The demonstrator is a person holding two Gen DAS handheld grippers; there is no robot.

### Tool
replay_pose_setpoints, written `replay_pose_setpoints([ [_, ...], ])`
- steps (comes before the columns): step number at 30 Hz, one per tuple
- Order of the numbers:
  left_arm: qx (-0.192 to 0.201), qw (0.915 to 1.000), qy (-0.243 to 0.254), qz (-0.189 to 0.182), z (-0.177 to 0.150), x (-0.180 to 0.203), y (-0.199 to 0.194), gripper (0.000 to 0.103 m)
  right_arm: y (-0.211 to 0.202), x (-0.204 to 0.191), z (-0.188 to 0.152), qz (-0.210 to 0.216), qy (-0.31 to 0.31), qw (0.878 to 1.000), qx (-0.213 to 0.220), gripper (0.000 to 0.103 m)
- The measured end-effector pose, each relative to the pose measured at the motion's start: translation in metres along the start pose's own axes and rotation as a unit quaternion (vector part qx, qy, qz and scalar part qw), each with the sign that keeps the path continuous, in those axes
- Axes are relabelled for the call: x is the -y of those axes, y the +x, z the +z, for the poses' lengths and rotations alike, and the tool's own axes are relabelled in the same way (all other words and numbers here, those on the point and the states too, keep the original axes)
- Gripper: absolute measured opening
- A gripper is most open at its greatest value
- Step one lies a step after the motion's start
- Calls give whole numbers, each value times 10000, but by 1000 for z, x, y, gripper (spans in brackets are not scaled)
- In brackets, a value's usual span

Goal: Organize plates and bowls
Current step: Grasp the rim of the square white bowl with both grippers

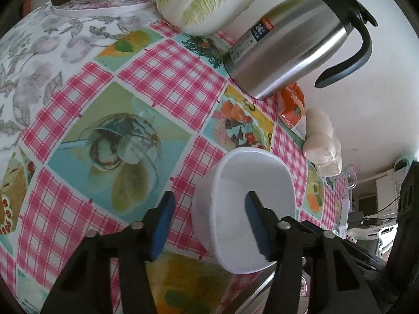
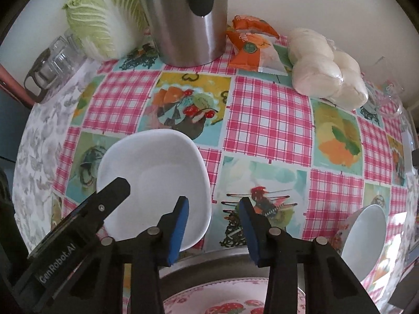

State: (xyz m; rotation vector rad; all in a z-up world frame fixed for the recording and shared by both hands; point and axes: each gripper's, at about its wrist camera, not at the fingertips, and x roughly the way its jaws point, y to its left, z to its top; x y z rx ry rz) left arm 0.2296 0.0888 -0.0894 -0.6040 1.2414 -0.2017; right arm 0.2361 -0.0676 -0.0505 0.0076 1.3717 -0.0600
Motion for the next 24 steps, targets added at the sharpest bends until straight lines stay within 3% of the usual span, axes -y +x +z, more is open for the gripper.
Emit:
replay_pose_setpoints([
  [7, -138, 9999, 7, 25, 0, 1, 12, 42, 12, -1, 6, -60, -92, 9998, -171, 34],
  [15, -256, 9996, -53, 77, -3, -3, 23, 23, 22, -5, 5, 0, -121, 9994, -309, 11],
  [24, -165, 9998, -91, 37, -2, -9, 16, 19, 14, -14, 8, 111, -301, 9994, -101, 10],
])
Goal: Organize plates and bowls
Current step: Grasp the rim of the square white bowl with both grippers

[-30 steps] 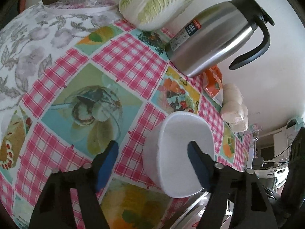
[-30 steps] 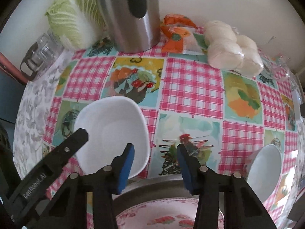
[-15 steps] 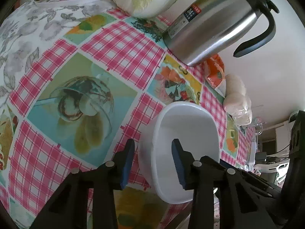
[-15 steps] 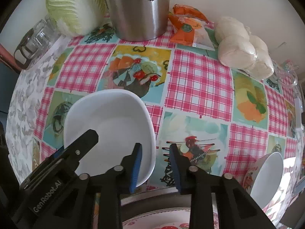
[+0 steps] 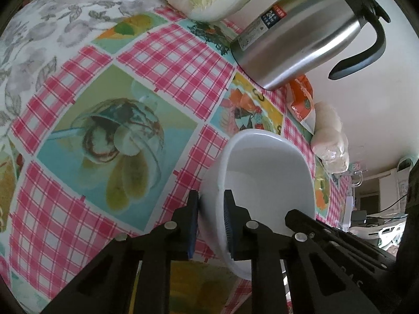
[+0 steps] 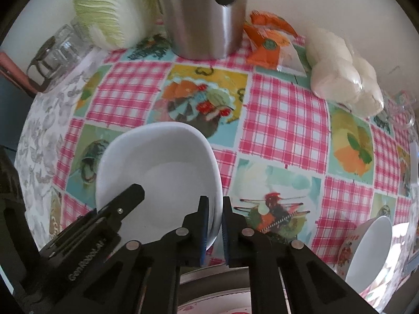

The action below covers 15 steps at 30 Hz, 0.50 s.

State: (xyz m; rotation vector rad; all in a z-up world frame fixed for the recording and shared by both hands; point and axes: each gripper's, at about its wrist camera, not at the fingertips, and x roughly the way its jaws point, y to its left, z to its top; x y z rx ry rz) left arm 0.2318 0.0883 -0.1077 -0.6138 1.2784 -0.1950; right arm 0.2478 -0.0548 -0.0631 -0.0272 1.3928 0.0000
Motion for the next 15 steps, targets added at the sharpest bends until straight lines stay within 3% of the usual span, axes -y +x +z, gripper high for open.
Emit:
replay_pose_setpoints([
  [7, 286, 9994, 214, 11, 0, 12, -34, 19, -28, -4, -1, 95, -121, 9995, 274, 10],
  [15, 624, 9953, 744, 2, -17, 50, -85, 19, -91, 11, -26, 361, -68, 9967, 728, 11],
])
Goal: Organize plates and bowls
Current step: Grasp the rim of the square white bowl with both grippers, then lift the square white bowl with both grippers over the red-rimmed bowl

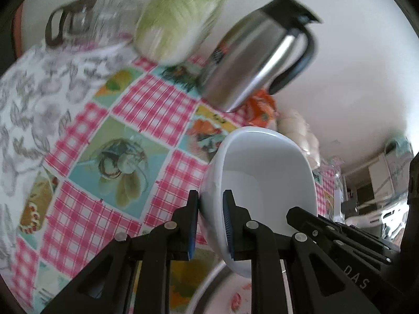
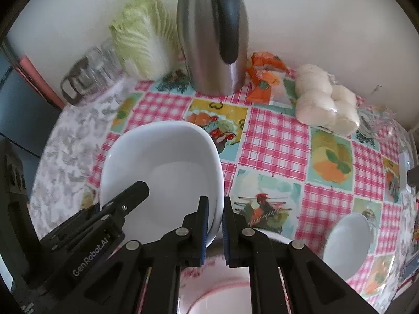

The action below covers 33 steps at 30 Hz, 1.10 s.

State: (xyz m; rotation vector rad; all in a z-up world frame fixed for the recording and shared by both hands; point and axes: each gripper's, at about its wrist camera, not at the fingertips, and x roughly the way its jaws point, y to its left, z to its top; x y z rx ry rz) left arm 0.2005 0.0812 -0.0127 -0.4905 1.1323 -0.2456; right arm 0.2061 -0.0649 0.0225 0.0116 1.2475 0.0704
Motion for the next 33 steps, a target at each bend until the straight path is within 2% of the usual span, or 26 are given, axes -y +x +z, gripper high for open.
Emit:
replay_pose_setpoints([
  [4, 143, 9994, 300, 37, -9, 24, -24, 19, -28, 8, -10, 113, 104, 9997, 203, 11],
  [10, 196, 9988, 432, -100, -36, 45, -43, 19, -64, 21, -36, 183, 116, 9987, 452, 11],
  [13, 267, 9981, 558, -66, -49, 56, -53, 19, -72, 26, -53, 146, 92, 9985, 515, 11],
  [18, 443, 9964, 728, -44, -69, 63, -69, 19, -87, 39, -82, 318, 202, 9968, 705, 11],
  [26, 390, 9957, 835, -89, -93, 58, -72, 19, -90, 44, -119, 435, 195, 9959, 765, 12],
  [33, 271, 9946, 1005, 12, -105, 62, -68, 19, -82, 54, -141, 608, 438, 9938, 826, 12],
])
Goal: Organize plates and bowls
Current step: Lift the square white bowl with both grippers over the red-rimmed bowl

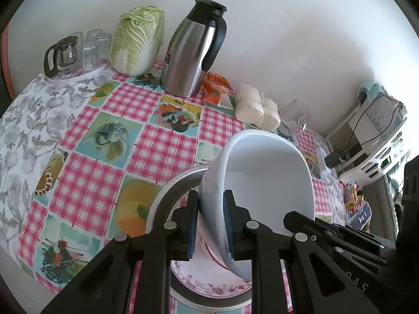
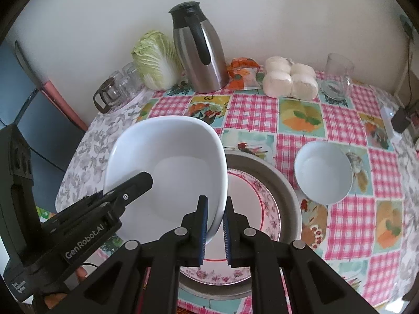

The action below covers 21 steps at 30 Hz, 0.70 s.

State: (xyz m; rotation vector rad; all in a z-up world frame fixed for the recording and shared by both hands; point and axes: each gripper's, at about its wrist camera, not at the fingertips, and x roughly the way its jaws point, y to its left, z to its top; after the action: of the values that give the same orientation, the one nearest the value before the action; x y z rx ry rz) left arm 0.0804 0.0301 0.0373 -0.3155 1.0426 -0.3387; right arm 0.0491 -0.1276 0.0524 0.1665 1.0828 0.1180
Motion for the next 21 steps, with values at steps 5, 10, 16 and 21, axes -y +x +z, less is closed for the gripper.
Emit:
replay_pose_setpoints([
  [5, -105, 9998, 137, 66, -3, 6, 7, 19, 1, 10, -10, 97, 181, 9997, 98, 13],
  [10, -235, 9993, 227, 172, -6, 10, 16, 19, 7, 17, -17, 190, 285, 9993, 142, 13],
  [16, -316, 9987, 361, 199, -8, 17, 21, 19, 5, 28, -21, 328, 396, 9985, 208, 14],
  [21, -412, 9981, 428, 185, -11, 24, 26, 19, 4, 36, -26, 366, 505, 9979, 179, 14],
])
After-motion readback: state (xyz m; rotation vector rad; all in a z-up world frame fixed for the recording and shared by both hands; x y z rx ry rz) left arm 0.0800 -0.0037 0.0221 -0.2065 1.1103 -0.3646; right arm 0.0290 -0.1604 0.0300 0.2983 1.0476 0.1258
